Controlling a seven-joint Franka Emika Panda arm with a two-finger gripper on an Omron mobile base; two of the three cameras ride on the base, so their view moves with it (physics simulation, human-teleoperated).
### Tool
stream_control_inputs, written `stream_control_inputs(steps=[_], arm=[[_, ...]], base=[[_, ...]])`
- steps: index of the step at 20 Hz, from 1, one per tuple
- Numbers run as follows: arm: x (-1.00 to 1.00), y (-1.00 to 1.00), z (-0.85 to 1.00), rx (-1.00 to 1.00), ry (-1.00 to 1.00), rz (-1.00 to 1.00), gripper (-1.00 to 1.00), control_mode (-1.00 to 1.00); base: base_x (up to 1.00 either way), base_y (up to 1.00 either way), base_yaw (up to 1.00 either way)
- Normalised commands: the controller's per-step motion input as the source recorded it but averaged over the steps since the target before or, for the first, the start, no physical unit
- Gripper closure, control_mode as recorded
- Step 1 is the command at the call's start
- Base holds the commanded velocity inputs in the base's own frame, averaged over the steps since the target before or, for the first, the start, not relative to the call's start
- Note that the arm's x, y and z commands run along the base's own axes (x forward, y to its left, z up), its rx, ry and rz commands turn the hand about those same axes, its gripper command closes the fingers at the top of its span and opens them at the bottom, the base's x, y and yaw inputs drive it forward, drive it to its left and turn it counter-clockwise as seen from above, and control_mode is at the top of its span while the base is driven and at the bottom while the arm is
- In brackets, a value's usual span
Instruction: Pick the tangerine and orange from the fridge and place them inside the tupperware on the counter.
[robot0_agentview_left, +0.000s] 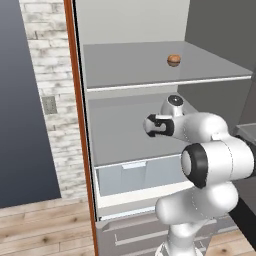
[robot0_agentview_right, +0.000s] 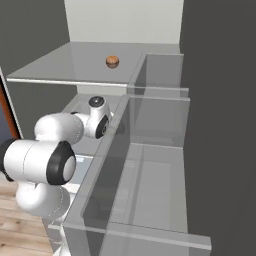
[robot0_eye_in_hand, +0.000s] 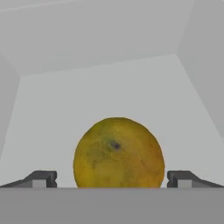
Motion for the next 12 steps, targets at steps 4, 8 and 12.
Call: stream_control_inputs(steps=[4, 8, 12], arm=[[0.12, 0.0, -0.1, 0.02, 0.0, 0.0, -1.0, -1.0], [0.04, 0.0, -0.13, 0.0, 0.0, 0.0, -1.0, -1.0], [0.0, 0.0, -0.2, 0.0, 0.0, 0.0, 1.0, -1.0]], base=[[0.0, 0.0, 0.0], [0.0, 0.0, 0.0], [0.0, 0.0, 0.0]])
